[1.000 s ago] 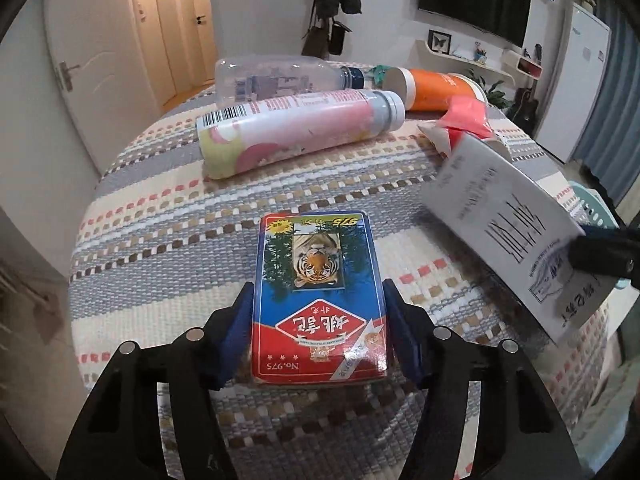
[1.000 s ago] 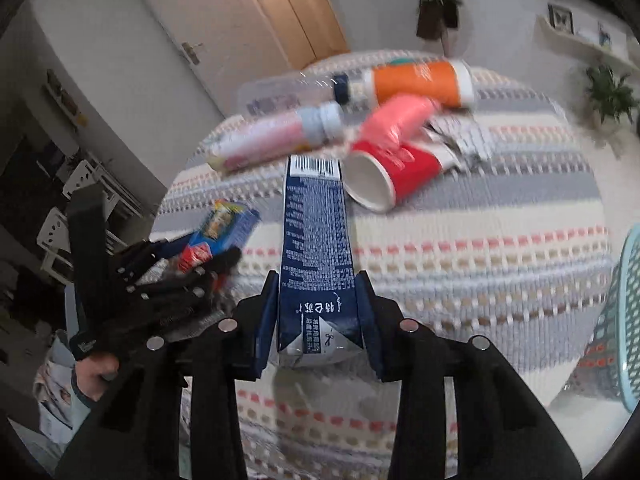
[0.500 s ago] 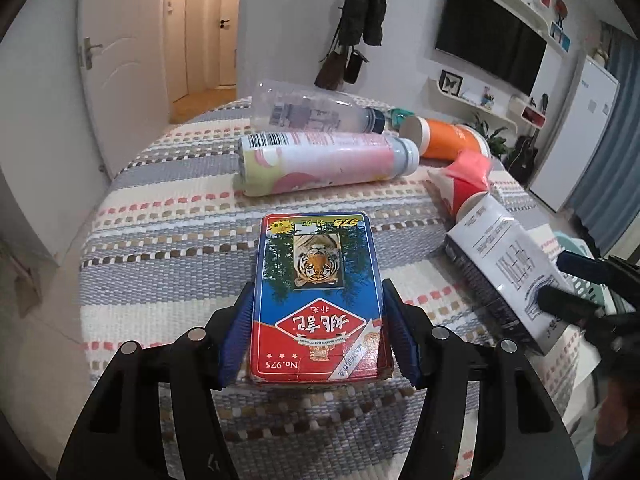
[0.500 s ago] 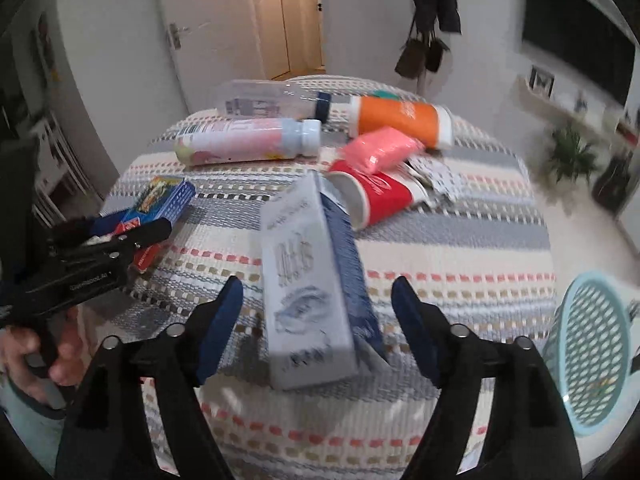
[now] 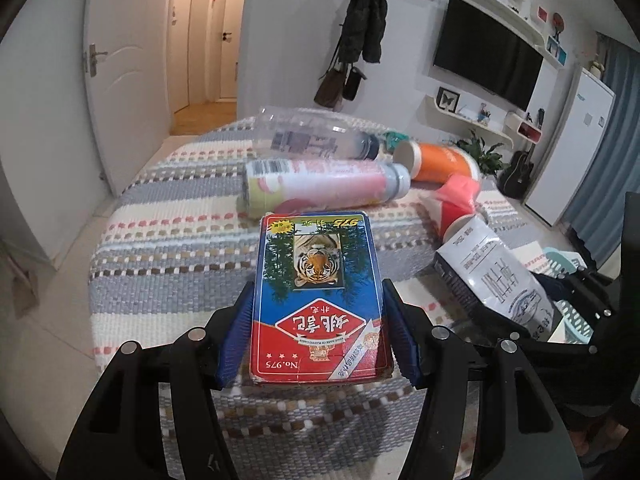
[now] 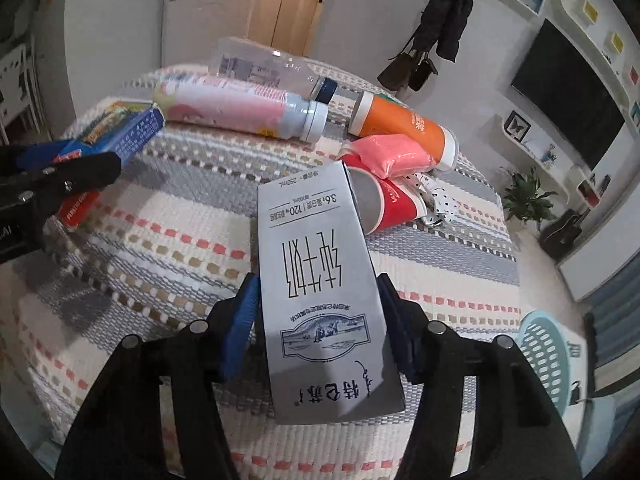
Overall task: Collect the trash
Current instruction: 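Carry both boxes over the blue basket and open both tools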
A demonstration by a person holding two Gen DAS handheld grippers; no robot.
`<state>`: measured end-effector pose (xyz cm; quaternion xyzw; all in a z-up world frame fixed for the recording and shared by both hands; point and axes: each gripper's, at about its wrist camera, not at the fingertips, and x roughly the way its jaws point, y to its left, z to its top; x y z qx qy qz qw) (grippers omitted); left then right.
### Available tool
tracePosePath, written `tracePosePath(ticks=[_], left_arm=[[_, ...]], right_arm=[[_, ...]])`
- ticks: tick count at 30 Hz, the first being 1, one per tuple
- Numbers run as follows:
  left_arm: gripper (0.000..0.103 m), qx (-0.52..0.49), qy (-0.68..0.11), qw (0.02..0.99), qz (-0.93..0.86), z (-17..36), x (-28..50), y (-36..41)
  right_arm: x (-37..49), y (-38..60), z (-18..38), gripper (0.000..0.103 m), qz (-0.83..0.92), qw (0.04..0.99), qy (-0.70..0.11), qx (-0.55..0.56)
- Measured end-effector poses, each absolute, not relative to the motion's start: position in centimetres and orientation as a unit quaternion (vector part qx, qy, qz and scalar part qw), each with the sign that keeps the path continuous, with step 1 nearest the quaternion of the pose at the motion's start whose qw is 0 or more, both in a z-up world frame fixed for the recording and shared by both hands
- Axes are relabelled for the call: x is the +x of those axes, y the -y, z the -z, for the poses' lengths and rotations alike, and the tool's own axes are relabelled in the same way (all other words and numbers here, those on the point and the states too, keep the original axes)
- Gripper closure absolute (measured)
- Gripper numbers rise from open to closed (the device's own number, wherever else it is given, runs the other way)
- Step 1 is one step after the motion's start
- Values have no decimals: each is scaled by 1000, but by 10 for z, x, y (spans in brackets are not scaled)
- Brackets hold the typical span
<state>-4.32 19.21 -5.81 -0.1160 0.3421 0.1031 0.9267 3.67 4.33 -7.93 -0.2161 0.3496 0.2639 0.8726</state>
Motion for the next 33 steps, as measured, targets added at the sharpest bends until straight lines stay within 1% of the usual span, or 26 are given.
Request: tracePosePath(ticks=[1,6,11,16,21,27,33], left_arm=[[44,-115,-337,929,-102,55,-44,-190],[45,-113,-303,941,-100,30,-43,-180],[45,-96,-274,954,-74,3,-29,-154],[45,-85,-259,962,-34,-17,-6,-122],[45,-62,-245,968,13,-36,20,-74],[44,-45,-251,962,93,-40,63,-2],[44,-42,-298,937,178,-9,112,75]], right_arm=[[37,-40,75,51,-273,874,-346,-203],[38,-14,41,51,-284,894,-313,-147],[46,23,10,51,-272,915,-283,-95],[59,69,-14,51,-230,937,-259,-55],[72,125,-28,51,-172,956,-238,-21],[98,199,-18,51,-101,963,-248,24],[135,276,24,51,-19,951,-298,82]])
